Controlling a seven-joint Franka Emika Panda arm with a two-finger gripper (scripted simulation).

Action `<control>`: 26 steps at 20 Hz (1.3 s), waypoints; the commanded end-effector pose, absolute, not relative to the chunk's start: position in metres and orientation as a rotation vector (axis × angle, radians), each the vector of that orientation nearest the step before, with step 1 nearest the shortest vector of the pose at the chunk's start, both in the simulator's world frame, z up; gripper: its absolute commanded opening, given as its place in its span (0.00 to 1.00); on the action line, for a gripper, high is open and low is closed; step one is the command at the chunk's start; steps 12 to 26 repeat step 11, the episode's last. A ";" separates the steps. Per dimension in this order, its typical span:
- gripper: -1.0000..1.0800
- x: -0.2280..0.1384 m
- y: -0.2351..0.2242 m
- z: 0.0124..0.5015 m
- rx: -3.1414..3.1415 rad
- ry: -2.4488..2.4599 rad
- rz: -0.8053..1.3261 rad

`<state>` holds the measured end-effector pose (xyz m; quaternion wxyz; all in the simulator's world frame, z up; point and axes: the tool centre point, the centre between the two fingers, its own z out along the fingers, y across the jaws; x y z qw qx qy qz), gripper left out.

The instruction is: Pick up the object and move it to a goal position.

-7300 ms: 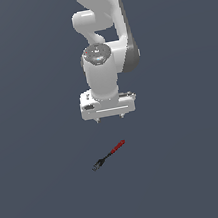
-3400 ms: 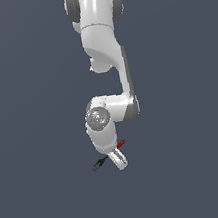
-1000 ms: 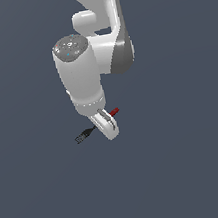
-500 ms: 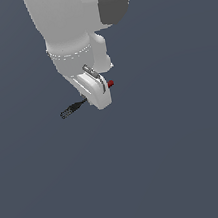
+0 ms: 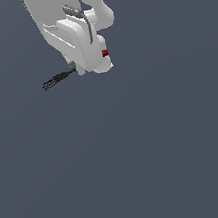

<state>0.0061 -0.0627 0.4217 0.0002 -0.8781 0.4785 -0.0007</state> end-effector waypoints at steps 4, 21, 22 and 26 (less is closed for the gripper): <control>0.00 0.002 -0.064 0.450 -2.760 1.501 0.000; 0.00 0.001 -0.064 0.462 -2.760 1.501 0.000; 0.00 0.001 -0.064 0.462 -2.760 1.501 0.000; 0.00 0.001 -0.064 0.462 -2.760 1.501 0.000</control>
